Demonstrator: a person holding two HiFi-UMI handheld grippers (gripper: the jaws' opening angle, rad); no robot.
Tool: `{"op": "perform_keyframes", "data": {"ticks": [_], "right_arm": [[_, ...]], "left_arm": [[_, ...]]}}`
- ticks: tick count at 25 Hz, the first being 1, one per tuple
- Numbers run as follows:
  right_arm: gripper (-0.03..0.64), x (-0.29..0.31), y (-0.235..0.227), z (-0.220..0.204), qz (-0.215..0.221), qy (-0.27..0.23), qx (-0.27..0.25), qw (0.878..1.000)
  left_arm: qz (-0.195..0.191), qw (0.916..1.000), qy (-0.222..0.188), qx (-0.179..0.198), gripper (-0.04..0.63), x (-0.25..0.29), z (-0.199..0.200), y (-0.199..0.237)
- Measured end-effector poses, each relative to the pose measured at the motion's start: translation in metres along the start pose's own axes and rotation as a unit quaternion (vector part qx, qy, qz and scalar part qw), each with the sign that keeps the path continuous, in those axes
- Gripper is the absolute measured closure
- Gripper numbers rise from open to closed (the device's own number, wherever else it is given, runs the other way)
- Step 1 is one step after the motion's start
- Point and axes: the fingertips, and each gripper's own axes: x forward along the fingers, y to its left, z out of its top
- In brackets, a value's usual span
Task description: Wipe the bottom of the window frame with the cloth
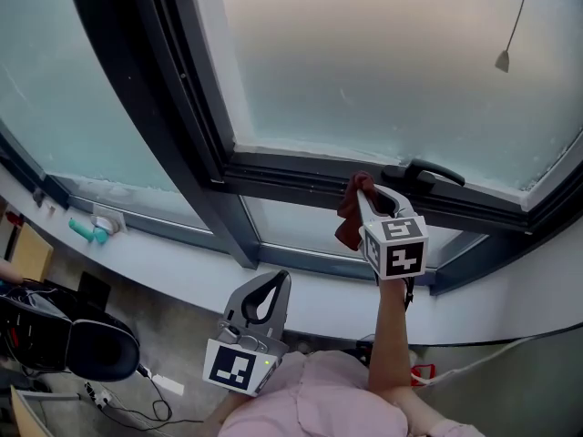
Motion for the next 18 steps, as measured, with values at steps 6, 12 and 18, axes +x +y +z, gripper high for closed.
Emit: {"op": "perform_keyframes", "data": {"ticks": [6,12,18], "right_arm": [[0.554,-0.006,-0.01,-0.003,-0.005,0.001,0.003,1.0],[0.554,-0.012,-0.022,-0.007,-0.015,0.002,0.005,1.0],[0.554,-0.02,-0.034,-0.011,-0.028,0.001,0.011,1.0]], "left_arm": [[-0.004,1.0,-0.007,-0.002,0.597,0.006,0.003,-0.006],[-0.01,0.999,-0.039,-0.018,0.597,0.014,0.015,-0.015],[-0.022,0.9998,-0.004,0.003,0.597,0.012,0.002,-0.021]]}}
